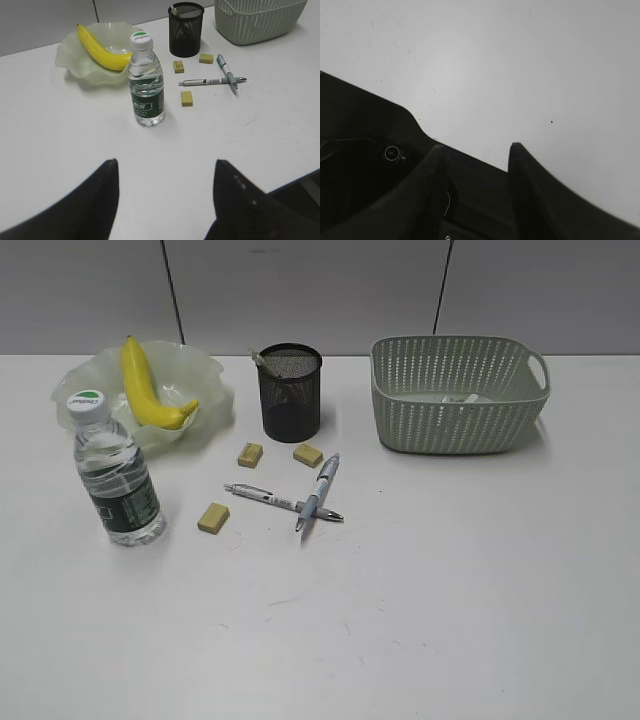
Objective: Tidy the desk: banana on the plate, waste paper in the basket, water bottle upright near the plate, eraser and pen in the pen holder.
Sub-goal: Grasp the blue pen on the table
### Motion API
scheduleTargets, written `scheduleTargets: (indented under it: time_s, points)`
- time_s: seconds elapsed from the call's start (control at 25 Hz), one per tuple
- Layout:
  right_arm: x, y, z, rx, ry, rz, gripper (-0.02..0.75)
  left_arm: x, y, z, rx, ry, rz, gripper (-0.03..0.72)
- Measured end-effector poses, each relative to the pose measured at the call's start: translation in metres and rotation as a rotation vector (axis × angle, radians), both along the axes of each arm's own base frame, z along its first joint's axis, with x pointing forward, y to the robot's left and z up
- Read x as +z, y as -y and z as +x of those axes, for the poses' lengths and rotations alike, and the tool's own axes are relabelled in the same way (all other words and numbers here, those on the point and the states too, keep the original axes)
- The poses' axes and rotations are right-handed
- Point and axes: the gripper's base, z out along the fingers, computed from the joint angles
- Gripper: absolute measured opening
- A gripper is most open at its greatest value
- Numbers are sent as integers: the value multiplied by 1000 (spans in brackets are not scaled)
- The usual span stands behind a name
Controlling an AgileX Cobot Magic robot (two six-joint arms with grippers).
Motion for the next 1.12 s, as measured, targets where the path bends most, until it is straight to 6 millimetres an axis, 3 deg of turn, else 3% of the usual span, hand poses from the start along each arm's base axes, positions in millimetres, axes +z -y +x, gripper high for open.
scheduleTargets:
  time_s: [0.2, 0.32, 0.52, 0.64, 0.8, 0.96, 1.12]
  points:
    - [-27, 16, -33, -4, 169, 66, 333, 0, 0, 0, 0, 1, 0, 445]
    - [-28, 24, -50, -5, 296, 124, 333, 3, 1, 2, 0, 13, -5, 444]
    - [-28, 30, -63, -8, 382, 167, 332, 33, 12, 24, -17, 41, -39, 444]
    - [-29, 30, -63, -10, 381, 168, 332, 52, 26, 52, -37, 4, -75, 444]
    - [-29, 30, -62, -11, 381, 170, 332, 64, 53, 106, -60, -139, -100, 444]
    - [-29, 30, -62, -12, 380, 171, 332, 52, 85, 172, -75, -360, -91, 444]
    - [-29, 30, -62, -12, 380, 171, 332, 38, 114, 222, -109, -484, -78, 444]
